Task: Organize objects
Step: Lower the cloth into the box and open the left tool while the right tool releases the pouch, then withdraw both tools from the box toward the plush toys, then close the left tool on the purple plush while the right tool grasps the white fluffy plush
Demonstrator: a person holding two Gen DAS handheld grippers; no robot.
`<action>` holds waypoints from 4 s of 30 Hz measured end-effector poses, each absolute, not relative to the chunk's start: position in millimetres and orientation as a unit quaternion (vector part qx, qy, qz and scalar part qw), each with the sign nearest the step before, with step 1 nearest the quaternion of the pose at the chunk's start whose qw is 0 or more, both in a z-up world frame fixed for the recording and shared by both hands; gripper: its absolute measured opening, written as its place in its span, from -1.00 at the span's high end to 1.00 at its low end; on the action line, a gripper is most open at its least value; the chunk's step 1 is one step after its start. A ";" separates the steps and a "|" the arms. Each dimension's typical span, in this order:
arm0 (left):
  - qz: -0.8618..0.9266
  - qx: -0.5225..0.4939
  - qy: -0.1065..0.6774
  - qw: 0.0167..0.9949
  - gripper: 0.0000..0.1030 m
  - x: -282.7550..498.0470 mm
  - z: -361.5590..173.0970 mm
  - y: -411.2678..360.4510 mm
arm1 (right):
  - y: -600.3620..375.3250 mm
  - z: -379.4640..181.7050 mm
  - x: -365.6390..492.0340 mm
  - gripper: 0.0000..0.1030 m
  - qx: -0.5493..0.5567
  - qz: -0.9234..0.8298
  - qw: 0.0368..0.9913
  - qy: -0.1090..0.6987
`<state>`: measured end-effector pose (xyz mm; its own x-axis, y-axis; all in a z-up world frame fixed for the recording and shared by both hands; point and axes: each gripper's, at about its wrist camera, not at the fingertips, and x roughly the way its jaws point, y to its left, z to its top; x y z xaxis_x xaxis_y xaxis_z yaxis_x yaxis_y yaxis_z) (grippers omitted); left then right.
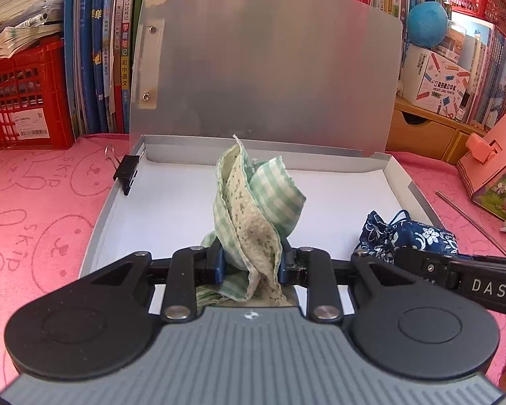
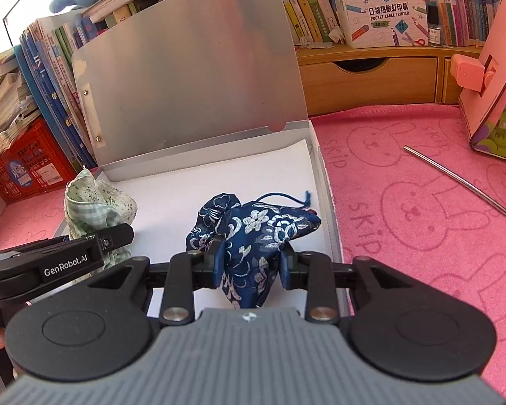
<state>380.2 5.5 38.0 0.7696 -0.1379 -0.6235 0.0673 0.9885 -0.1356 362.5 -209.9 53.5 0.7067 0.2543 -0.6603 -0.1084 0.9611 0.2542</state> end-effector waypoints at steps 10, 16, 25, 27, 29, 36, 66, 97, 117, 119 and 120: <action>-0.059 -0.044 0.323 0.944 -0.36 370.5 47.8 3.6 | -217.5 57.0 358.0 -0.21 0.120 0.101 0.920 0.360; -0.068 -0.041 0.311 0.947 -0.50 355.9 62.6 2.2 | -223.2 69.2 348.5 -0.27 0.123 0.102 0.924 0.348; -0.095 -0.036 0.292 0.951 -0.55 318.3 88.6 -0.9 | -236.9 97.4 319.4 -0.32 0.119 0.111 0.933 0.320; -0.103 -0.042 0.288 0.951 -0.56 308.5 93.5 1.2 | -240.5 101.8 310.8 -0.34 0.117 0.114 0.935 0.316; -0.109 -0.046 0.282 0.952 -0.56 296.4 97.1 2.4 | -243.2 104.7 300.0 -0.35 0.115 0.120 0.936 0.311; -0.134 -0.049 0.275 0.951 -0.57 248.0 98.7 7.3 | -248.0 110.6 257.3 -0.37 0.113 0.148 0.937 0.296; -0.163 -0.018 0.235 0.958 -0.70 111.2 73.9 3.6 | -251.3 98.9 130.7 -0.51 0.058 0.180 0.948 0.254; -0.113 -0.002 0.225 0.968 -0.77 65.8 37.9 23.6 | -243.0 47.1 101.4 -0.73 0.016 0.143 0.951 0.273; -0.019 -0.017 0.248 0.968 -0.75 58.0 29.2 72.4 | -236.0 30.0 107.0 -0.78 0.001 0.145 0.943 0.300; -0.026 -0.013 0.251 0.968 -0.75 59.4 27.1 67.8 | -235.0 29.5 107.1 -0.79 -0.001 0.145 0.943 0.300; -0.028 -0.011 0.251 0.967 -0.76 60.3 26.1 64.8 | -234.7 29.4 107.3 -0.79 -0.003 0.145 0.943 0.300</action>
<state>60.3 64.8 26.1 0.8723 -0.0598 -0.4853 0.0487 0.9982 -0.0355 107.3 -234.7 29.4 0.7775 0.2724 -0.5668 -0.2759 0.9577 0.0816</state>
